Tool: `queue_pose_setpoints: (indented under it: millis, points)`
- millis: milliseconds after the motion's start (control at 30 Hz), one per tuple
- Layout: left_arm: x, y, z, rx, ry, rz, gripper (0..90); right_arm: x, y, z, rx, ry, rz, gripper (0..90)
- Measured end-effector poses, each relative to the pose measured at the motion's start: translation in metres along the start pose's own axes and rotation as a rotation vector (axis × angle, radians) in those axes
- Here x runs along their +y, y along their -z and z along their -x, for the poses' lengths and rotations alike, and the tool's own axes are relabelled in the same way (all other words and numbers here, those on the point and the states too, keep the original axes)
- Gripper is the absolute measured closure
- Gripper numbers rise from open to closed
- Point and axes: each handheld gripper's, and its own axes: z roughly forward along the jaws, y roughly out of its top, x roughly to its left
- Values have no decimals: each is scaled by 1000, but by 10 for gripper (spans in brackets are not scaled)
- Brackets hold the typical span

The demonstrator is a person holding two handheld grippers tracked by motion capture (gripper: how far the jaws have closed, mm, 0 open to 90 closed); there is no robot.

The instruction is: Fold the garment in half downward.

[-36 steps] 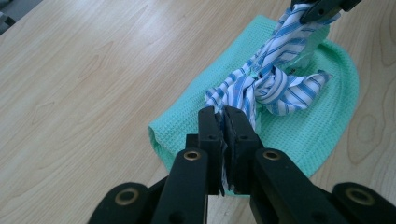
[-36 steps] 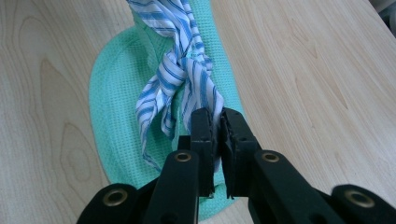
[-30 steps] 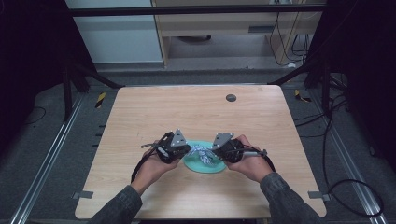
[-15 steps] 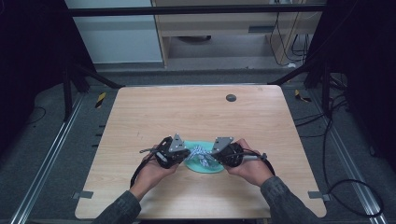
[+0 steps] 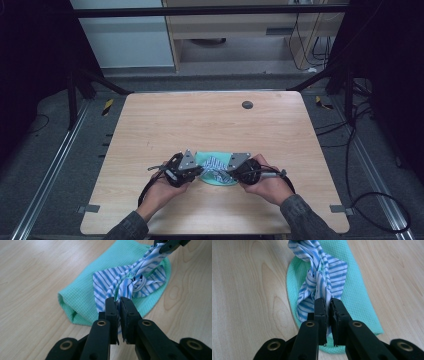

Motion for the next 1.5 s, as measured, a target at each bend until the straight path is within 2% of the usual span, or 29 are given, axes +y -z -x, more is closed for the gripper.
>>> queue_pose_setpoints:
  millis: [367, 467, 600, 733, 833, 900, 1100, 1500]
  points:
    - [-8, 6, 7, -10, 7, 5, 844, -6, -3, -9, 22, 1, 2, 837]
    - [-9, 9, 9, 7, 8, 24, 772, -7, -3, -11, 26, 4, 3, 838]
    - [-9, 8, 9, 40, 6, 42, 598, -7, -3, -12, 31, 6, 3, 838]
    - [-9, 1, 8, 14, -2, 21, 530, -8, -3, -13, 40, 3, 7, 838]
    - [-10, -3, 10, -4, -12, 7, 546, -10, -3, -15, 44, 4, 7, 837]
    - [-11, -4, 12, -1, -16, 5, 593, -11, -3, -16, 45, 4, 7, 837]
    - [-13, -2, 14, 5, -44, 8, 815, -16, -4, -18, 53, 1, 10, 837]
    - [-24, 0, 27, -56, -100, -47, 848, -24, -5, -30, 79, 19, -6, 841]
